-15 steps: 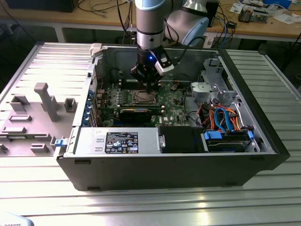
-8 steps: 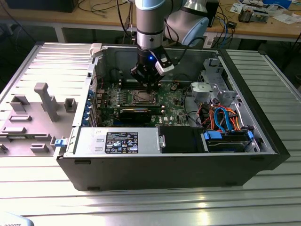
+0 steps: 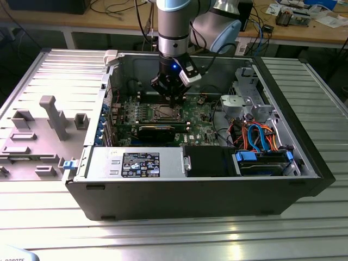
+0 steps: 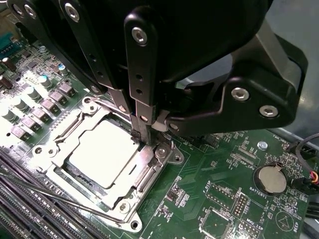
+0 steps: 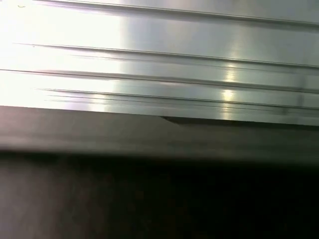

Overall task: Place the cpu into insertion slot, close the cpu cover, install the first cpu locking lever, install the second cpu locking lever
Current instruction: 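Install the first cpu locking lever, then install the second cpu locking lever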

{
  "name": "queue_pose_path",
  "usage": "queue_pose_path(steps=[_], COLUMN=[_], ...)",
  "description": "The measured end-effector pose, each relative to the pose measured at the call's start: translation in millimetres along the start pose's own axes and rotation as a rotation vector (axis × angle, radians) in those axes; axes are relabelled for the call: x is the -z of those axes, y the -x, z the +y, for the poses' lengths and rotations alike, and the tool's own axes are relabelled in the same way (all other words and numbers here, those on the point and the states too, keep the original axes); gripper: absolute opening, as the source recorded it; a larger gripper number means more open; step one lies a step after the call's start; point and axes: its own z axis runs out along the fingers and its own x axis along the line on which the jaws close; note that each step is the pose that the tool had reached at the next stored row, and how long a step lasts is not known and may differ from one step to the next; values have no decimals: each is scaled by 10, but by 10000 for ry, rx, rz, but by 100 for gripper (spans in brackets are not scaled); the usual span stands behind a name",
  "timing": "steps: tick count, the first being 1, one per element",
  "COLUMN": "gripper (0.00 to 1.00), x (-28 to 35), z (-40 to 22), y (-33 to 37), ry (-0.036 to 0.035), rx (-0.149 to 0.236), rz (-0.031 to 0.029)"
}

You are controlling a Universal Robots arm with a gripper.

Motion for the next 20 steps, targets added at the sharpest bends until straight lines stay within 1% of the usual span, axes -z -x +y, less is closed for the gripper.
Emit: queue_pose_path(steps=[1, 5, 7, 8, 12, 14, 15, 16, 17, 20], gripper=[11, 11, 11, 11, 11, 11, 11, 11, 11, 11], x=[-10, -21, -21, -20, 29, 74, 84, 90, 89, 88], z=[3, 2, 6, 6, 11, 7, 7, 2, -24, -29], y=[1, 0, -1, -1, 6, 5, 6, 5, 3, 3], ry=[13, 1, 51, 57, 82, 57, 53, 46, 47, 48], rx=[0, -1, -5, -5, -5, -3, -3, -4, -5, -4], rz=[-4, 2, -1, 0, -23, -5, -5, -2, -2, -3])
